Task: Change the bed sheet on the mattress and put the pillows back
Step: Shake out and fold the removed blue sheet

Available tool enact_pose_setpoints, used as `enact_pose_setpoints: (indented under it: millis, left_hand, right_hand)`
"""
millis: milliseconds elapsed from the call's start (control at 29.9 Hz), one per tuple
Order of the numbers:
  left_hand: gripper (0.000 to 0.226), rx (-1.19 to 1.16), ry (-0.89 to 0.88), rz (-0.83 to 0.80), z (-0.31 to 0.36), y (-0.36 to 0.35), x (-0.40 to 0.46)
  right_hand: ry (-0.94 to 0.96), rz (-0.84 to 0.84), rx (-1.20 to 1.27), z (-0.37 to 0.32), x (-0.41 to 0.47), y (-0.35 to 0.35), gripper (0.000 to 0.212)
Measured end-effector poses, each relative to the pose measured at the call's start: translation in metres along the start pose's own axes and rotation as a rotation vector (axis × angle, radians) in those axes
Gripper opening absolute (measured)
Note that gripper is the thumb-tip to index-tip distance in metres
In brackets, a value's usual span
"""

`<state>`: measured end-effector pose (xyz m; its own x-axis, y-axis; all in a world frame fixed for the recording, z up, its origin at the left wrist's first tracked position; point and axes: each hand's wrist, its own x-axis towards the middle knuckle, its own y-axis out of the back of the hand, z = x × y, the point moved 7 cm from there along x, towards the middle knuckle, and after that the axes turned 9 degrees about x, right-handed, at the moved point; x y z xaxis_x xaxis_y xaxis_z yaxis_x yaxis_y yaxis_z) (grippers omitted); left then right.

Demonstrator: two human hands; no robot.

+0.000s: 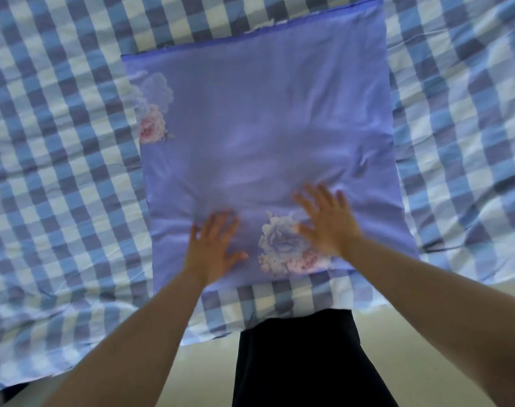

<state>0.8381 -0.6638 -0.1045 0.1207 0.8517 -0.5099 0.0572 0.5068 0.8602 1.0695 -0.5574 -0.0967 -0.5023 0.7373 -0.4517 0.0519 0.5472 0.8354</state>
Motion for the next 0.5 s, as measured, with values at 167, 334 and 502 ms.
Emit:
enact_pose_setpoints:
  millis: [167,334,502]
  left_hand:
    - [0.1,0.121,-0.067,-0.229,0.045,-0.036,-0.054]
    - [0.092,0.131,0.16,-0.31,0.002,-0.051,-0.068]
    - [0.074,0.235,0.108,-0.331,0.002,-0.061,-0.068]
  right_hand:
    - [0.053,-0.381,-0.248,-0.02,-0.085,-0.067,0.084]
    - [-0.12,-0.351,-0.26,0.047,-0.101,-0.056,0.069]
    - [-0.094,-0.357,-0.294,0.052,-0.109,-0.066,0.058]
